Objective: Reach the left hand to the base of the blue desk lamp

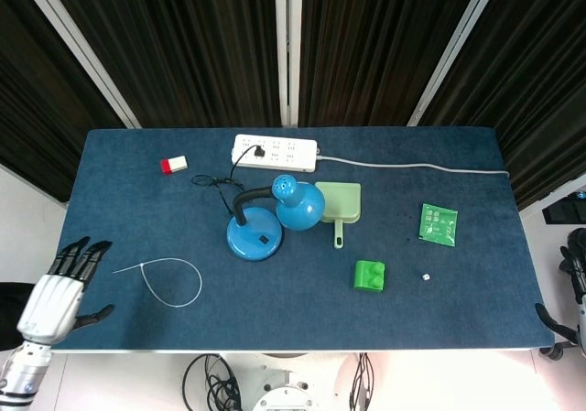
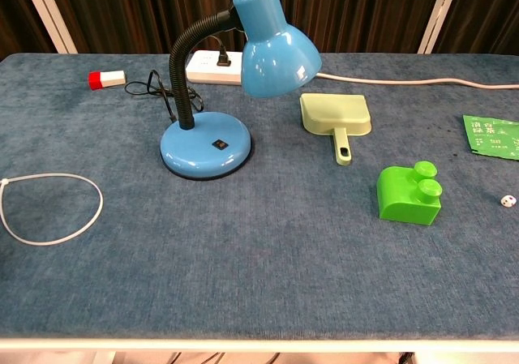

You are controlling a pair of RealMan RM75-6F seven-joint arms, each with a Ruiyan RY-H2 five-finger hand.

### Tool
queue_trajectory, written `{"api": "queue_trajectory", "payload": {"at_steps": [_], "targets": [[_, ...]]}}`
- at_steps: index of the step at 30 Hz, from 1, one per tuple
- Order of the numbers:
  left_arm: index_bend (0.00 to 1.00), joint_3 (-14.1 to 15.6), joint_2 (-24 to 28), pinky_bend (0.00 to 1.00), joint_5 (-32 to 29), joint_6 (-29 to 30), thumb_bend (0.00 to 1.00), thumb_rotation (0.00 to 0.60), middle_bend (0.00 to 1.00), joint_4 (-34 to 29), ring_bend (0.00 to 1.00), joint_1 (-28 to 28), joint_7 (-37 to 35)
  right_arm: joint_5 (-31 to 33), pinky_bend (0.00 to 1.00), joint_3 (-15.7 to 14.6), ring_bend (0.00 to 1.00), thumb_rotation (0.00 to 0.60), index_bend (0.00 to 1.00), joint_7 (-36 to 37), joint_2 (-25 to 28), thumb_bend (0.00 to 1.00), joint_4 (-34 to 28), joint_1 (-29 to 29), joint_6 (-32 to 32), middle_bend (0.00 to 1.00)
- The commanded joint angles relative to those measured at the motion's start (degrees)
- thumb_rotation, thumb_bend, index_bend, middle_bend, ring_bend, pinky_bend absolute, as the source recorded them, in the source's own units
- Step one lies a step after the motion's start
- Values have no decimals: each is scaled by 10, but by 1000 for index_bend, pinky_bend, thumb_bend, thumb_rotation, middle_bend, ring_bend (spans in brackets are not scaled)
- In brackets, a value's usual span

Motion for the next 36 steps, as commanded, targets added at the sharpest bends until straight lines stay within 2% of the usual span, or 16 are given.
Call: {"api": "queue_trajectory", "payload": {"at_steps": [1,3,5,7,9,12,17,29,36], "targets": [[7,-16,-18,386,-8,-80,192,600,317,-52,288,-53,26,0,0,-1,0,600,0,-3,0,151,-2,0,-1,0],[5,-29,-35,537,-25,-125,222,600,497,-73,494,-81,50,-2,0,-3,0,600,0,-4,-3,152,-2,-1,0,0],[1,-42,-68,628,-48,-162,243,600,648,-86,636,-103,77,-4,0,-6,0,600,0,-4,-4,153,-1,-3,1,0],[0,-47,-94,690,-75,-202,270,600,742,-95,719,-124,99,-5,0,-6,0,600,0,-2,-4,153,-2,-4,4,0],[0,-55,-122,725,-113,-248,301,600,784,-97,760,-149,127,-3,0,-4,0,600,0,3,-3,152,-2,-6,8,0],[0,-66,-159,747,-168,-297,321,600,791,-87,777,-179,175,-5,0,-5,0,600,0,5,0,152,-3,-8,12,0],[0,-85,-209,751,-250,-333,360,600,799,-68,783,-218,228,-5,0,-6,0,600,0,8,6,153,-4,-12,16,0],[0,-117,-272,784,-386,-353,387,600,812,-14,798,-290,281,1,0,-6,0,600,0,15,6,153,0,-7,2,0],[0,-125,-286,785,-456,-351,407,600,819,-1,802,-319,293,1,0,-5,0,600,0,16,10,154,-4,-10,6,0]]}}
